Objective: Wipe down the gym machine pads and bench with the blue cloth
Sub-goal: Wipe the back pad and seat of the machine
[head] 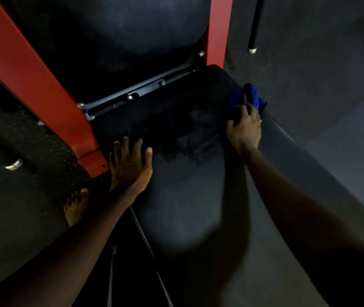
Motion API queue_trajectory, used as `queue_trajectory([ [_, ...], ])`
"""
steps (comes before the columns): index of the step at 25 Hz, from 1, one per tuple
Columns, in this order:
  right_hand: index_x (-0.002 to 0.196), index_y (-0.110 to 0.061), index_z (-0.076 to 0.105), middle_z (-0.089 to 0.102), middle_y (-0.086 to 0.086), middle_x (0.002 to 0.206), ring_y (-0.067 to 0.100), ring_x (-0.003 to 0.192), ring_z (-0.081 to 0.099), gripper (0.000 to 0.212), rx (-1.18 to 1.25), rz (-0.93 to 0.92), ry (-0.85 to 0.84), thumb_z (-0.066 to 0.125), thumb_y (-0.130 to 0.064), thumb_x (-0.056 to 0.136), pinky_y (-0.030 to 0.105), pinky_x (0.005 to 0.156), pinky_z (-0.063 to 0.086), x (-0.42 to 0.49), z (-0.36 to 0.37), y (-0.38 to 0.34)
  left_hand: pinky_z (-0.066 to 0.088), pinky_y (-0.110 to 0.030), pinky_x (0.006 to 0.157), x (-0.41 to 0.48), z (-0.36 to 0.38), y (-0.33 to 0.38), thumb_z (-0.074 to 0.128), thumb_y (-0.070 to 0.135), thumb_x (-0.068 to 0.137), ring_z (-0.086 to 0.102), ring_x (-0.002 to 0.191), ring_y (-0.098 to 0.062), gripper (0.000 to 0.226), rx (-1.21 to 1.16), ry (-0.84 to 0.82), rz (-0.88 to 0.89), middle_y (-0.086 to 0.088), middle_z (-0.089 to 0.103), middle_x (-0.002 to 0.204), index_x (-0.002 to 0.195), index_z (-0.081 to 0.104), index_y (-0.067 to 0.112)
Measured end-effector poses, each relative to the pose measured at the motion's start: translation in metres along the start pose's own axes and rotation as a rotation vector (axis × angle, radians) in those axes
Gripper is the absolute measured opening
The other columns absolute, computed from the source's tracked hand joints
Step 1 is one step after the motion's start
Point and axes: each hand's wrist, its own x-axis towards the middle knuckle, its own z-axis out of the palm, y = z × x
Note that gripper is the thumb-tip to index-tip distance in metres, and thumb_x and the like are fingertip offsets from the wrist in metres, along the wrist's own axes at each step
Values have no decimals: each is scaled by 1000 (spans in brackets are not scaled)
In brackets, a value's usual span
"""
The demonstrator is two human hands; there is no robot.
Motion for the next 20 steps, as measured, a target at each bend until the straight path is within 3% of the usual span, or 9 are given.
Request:
queue_trajectory([
  [2, 130, -17, 58, 45, 9, 150, 37, 135, 42, 52, 15, -129, 11, 54, -26, 79, 49, 108, 43, -33, 23, -37, 7, -52, 122, -4, 8, 6, 39, 44, 100, 7, 151, -35, 60, 67, -22, 53, -16, 14, 163, 153, 30, 17],
  [5, 135, -21, 58, 46, 6, 150, 36, 139, 39, 58, -7, -548, -265, 61, -23, 77, 42, 117, 34, -120, 54, -78, 16, -59, 118, -23, 26, 9, 36, 43, 93, 19, 148, -39, 68, 188, -7, 217, -20, 24, 160, 151, 35, 8],
  [7, 140, -25, 54, 44, 6, 153, 35, 142, 37, 61, -4, -627, -315, 63, -25, 80, 42, 116, 33, -117, 40, -57, 15, -59, 118, -28, 35, 10, 28, 47, 93, 18, 149, -38, 72, 242, 0, 236, -20, 22, 161, 154, 29, 8],
  [10, 140, -27, 52, 42, 8, 153, 33, 136, 44, 56, -38, -310, -96, 59, -27, 84, 53, 111, 41, -48, -3, 22, 5, -55, 121, -27, 36, 11, 20, 53, 96, 6, 152, -33, 74, 233, 0, 221, -16, 11, 164, 158, 16, 14],
  [12, 142, -30, 45, 33, 3, 157, 30, 134, 45, 55, 7, -12, -54, 59, -30, 89, 55, 104, 46, -6, -36, 69, -1, -53, 121, -26, 35, 12, 20, 56, 95, 0, 153, -31, 75, 209, -17, 206, -14, 5, 165, 158, 11, 16],
  [14, 144, -27, 44, 29, 3, 158, 32, 135, 42, 56, 5, 116, -32, 59, -30, 90, 55, 104, 47, 8, -40, 73, -5, -52, 120, -28, 35, 16, 26, 58, 97, -4, 153, -30, 76, 175, -18, 195, -13, 2, 165, 158, 10, 17],
  [17, 139, -23, 52, 36, 5, 156, 35, 140, 38, 52, 21, 68, 50, 57, -27, 87, 51, 109, 43, -11, -6, 25, -8, -51, 119, -28, 33, 22, 39, 56, 97, -4, 153, -30, 77, 155, -31, 168, -12, 4, 166, 158, 13, 16],
  [20, 133, -21, 59, 46, 7, 150, 37, 138, 40, 54, 59, -215, -28, 58, -25, 80, 45, 114, 39, -63, 38, -38, 6, -54, 119, -21, 30, 18, 46, 46, 96, 15, 150, -33, 67, 134, 13, 163, -13, 23, 162, 153, 31, 15],
])
